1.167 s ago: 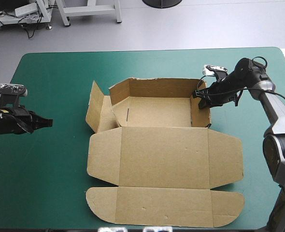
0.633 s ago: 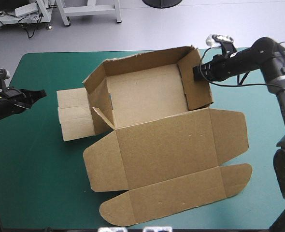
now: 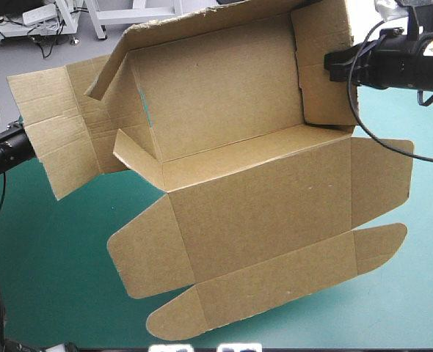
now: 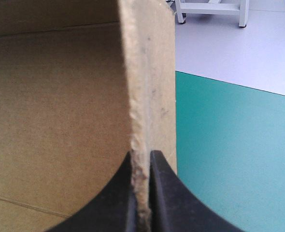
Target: Fold the box
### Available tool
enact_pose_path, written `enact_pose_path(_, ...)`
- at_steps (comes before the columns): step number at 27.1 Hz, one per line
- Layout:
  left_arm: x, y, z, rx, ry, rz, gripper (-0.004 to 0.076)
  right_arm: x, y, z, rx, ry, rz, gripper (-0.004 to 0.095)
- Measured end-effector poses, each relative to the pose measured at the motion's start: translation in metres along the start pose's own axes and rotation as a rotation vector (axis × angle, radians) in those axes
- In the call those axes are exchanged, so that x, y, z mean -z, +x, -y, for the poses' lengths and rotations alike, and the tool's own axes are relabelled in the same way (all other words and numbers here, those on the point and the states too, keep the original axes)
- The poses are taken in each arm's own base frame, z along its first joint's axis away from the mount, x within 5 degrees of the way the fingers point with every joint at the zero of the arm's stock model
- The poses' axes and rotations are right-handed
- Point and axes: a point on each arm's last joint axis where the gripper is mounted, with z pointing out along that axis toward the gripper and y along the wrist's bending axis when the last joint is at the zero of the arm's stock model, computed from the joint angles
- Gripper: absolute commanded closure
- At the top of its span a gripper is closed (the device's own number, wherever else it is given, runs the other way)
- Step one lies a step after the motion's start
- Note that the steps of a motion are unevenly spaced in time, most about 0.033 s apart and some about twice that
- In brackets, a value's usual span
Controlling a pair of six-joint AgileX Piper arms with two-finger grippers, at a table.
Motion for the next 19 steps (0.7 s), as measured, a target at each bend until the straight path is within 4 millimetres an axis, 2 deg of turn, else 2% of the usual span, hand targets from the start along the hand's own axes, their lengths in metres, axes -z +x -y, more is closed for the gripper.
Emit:
enact_pose_path(8, -0.013, 0.027, 0.065, -0.142, 0.141, -0.076, 0.0734, 0.000, 0.000, 0.000, 0.002, 0.006, -0.001, 0.0913)
enact_pose_path(11, -0.007, 0.035, 0.088, -0.200, 0.174, -0.076, 0.0733, -0.003, 0.000, 0.003, -0.003, 0.007, -0.009, 0.0913)
enact_pose_path(19, 0.016, 0.048, 0.128, -0.313, 0.219, -0.042, 0.0734, -0.019, 0.002, 0.014, -0.031, 0.002, -0.038, 0.0913)
